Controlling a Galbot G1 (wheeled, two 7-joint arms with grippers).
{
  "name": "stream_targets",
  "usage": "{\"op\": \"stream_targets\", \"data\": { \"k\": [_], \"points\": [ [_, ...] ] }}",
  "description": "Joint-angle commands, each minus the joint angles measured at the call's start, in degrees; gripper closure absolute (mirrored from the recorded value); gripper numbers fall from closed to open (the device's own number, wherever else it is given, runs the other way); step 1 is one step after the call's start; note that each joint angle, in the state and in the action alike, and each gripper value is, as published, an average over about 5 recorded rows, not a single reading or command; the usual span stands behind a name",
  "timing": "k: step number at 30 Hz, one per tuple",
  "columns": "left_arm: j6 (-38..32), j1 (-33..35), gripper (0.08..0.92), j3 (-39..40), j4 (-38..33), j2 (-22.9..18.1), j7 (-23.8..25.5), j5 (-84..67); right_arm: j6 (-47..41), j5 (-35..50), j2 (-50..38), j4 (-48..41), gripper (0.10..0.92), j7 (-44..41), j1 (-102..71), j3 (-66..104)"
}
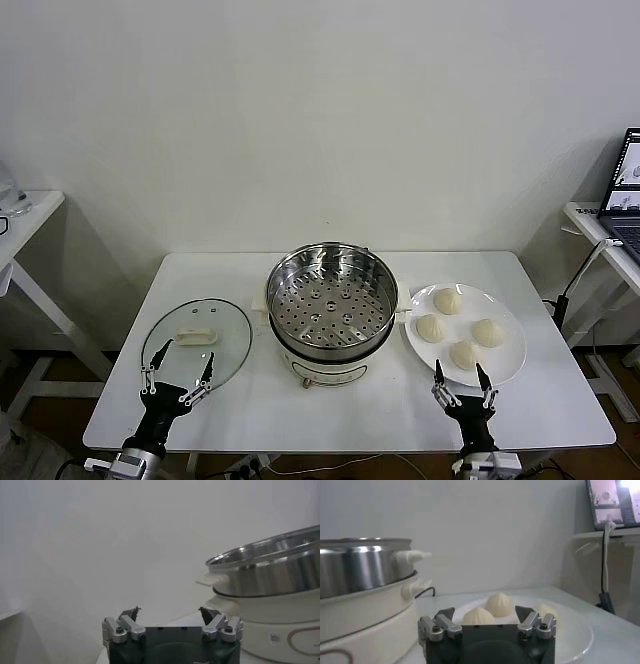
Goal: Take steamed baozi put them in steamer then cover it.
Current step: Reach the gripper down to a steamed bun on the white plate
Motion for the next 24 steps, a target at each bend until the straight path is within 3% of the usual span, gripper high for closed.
{"op": "stream_targets", "data": {
  "k": [1,7,11,16,24],
  "points": [
    [-0.37,0.58,0.177,0.22,-1.39,-0.17,-0.08,0.47,-7.57,4.94,-6.71,-4.92,0.203,1.54,15.36,-0.51],
    [-0.94,1.15,0.177,0.52,-2.56,-0.73,-0.09,1.21,-9.7,10.8,-12.51,-16.77,0.203,0.38,33.15,-7.81],
    [-1.1,1.42,0.177,0.68,-3.14,-1.06,-0.13,1.72,-10.53,13.65,-15.71,-27.17,0.203,-6.34,43.95,-13.76],
    [-0.98,1.87,0.177,0.54,-3.69,-1.19,-0.16,2.31,-14.34,12.59,-21.01,-37.78,0.203,-23.87,55.2,-23.42],
    [-0.89,2.33,0.177,0.46,-4.09,-1.29,-0.18,2.59,-8.9,-6.41,-24.66,-55.27,0.203,-60.06,73.83,-41.64]
  ]
}}
